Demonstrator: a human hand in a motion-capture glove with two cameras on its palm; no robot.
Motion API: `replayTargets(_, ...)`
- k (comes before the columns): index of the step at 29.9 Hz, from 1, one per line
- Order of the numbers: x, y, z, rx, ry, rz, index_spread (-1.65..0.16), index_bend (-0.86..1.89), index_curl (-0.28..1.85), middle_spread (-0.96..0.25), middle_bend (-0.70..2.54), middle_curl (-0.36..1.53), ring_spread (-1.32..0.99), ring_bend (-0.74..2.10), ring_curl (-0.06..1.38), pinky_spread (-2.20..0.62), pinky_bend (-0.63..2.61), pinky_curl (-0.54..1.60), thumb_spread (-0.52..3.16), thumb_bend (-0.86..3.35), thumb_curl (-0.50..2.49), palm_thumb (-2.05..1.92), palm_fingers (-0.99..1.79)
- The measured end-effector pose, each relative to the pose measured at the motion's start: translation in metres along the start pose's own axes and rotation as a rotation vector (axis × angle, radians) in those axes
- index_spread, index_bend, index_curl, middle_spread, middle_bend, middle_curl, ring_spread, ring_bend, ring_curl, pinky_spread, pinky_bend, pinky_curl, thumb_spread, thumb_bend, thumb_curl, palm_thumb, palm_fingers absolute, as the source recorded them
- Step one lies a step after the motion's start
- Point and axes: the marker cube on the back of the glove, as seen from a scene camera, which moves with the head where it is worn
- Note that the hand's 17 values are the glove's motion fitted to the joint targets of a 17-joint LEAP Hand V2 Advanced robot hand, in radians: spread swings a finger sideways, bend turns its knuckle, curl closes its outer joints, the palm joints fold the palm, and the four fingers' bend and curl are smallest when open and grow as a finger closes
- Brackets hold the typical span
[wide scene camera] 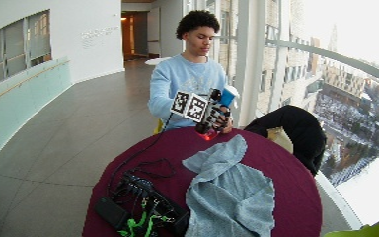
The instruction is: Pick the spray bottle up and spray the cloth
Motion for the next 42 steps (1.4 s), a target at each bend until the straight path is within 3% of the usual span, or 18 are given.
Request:
replayTargets(12,-0.047,-0.032,0.130,0.077,-0.182,-0.284,-0.18,0.13,0.32,-0.08,0.44,0.49,-0.01,0.58,0.40,0.10,0.27,0.37,0.87,-0.03,0.61,0.86,1.14)
replayTargets(22,-0.036,-0.053,0.209,0.099,-0.240,-0.336,-0.19,0.13,0.33,-0.08,0.42,0.49,-0.02,0.58,0.40,0.08,0.27,0.37,0.84,-0.03,0.62,0.87,1.14)
replayTargets(31,-0.020,-0.052,0.241,0.071,-0.224,-0.343,-0.19,0.13,0.33,-0.08,0.41,0.49,-0.03,0.57,0.40,0.07,0.26,0.37,0.82,-0.03,0.62,0.86,1.14)
replayTargets(42,-0.015,-0.046,0.240,0.014,-0.181,-0.312,-0.21,0.16,0.35,-0.08,0.37,0.48,-0.04,0.50,0.38,0.06,0.25,0.37,0.92,-0.05,0.58,0.80,1.05)
